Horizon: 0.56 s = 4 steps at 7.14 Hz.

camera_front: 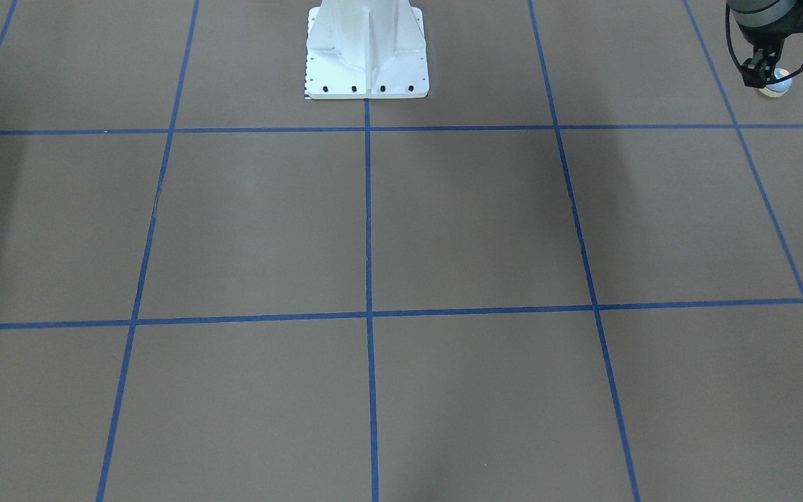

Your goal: Place and press bell with both arms

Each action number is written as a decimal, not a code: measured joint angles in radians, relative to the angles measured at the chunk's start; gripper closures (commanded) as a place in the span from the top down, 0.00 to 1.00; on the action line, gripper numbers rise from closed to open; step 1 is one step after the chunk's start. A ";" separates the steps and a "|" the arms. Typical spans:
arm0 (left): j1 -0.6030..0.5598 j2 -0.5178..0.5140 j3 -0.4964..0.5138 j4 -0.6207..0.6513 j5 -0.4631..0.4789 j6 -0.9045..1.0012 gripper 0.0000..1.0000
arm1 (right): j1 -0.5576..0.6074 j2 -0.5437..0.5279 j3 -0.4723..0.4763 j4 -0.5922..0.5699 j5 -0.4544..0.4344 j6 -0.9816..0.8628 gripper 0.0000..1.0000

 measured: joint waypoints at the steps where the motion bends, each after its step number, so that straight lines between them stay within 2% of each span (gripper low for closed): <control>1: 0.074 0.056 0.011 -0.004 0.001 -0.180 1.00 | 0.000 0.000 0.000 -0.001 0.000 0.000 1.00; 2: 0.134 0.091 0.043 -0.017 -0.001 -0.346 1.00 | 0.000 -0.001 0.000 -0.001 -0.001 0.000 1.00; 4: 0.258 0.119 0.207 -0.128 -0.005 -0.648 1.00 | 0.000 0.001 0.000 0.000 -0.001 0.000 1.00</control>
